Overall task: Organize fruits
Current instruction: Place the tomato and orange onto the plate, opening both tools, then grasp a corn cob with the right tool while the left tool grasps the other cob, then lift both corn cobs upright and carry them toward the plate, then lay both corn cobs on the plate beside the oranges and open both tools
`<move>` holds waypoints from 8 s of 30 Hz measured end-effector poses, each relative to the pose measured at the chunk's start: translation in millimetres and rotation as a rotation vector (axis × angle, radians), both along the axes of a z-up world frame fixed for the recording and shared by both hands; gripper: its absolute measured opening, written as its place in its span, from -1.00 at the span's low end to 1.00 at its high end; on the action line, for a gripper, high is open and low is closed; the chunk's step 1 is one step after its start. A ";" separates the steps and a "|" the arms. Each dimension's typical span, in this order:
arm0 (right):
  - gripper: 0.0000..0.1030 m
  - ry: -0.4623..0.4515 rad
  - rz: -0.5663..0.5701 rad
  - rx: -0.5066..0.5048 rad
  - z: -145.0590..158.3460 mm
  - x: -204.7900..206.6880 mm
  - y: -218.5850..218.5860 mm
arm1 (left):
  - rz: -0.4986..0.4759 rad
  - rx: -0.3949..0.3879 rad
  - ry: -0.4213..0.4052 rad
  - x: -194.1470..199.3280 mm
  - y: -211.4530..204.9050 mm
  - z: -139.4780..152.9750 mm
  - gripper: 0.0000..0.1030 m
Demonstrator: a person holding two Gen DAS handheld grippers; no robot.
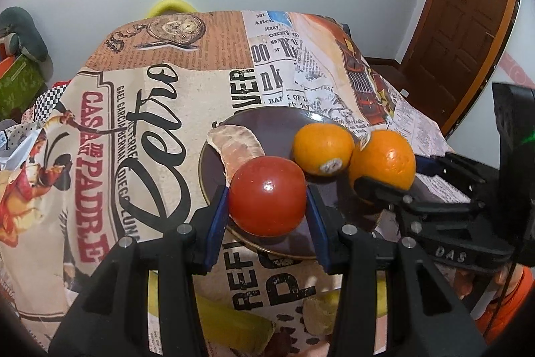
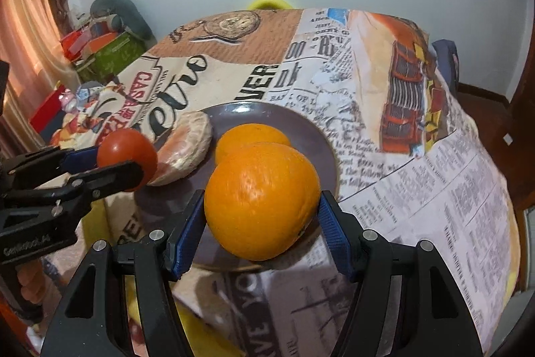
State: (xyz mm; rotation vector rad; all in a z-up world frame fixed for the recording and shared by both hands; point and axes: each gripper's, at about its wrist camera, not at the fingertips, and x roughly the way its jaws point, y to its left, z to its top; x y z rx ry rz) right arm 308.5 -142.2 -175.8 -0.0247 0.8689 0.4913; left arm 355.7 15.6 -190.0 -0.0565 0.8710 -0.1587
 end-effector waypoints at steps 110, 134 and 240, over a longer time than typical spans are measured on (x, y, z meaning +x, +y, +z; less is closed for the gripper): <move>-0.26 0.126 0.076 -0.081 -12.2 -99.2 -9.9 | 0.192 -0.016 0.195 -118.9 105.9 -48.6 -0.69; -0.22 0.138 0.109 -0.044 -28.8 -76.0 2.3 | 0.275 0.066 0.131 -24.0 94.5 -47.7 -0.01; -0.18 -0.108 -0.028 -0.009 79.6 -28.8 -11.4 | 0.030 0.027 -0.107 -30.6 12.9 56.7 -0.14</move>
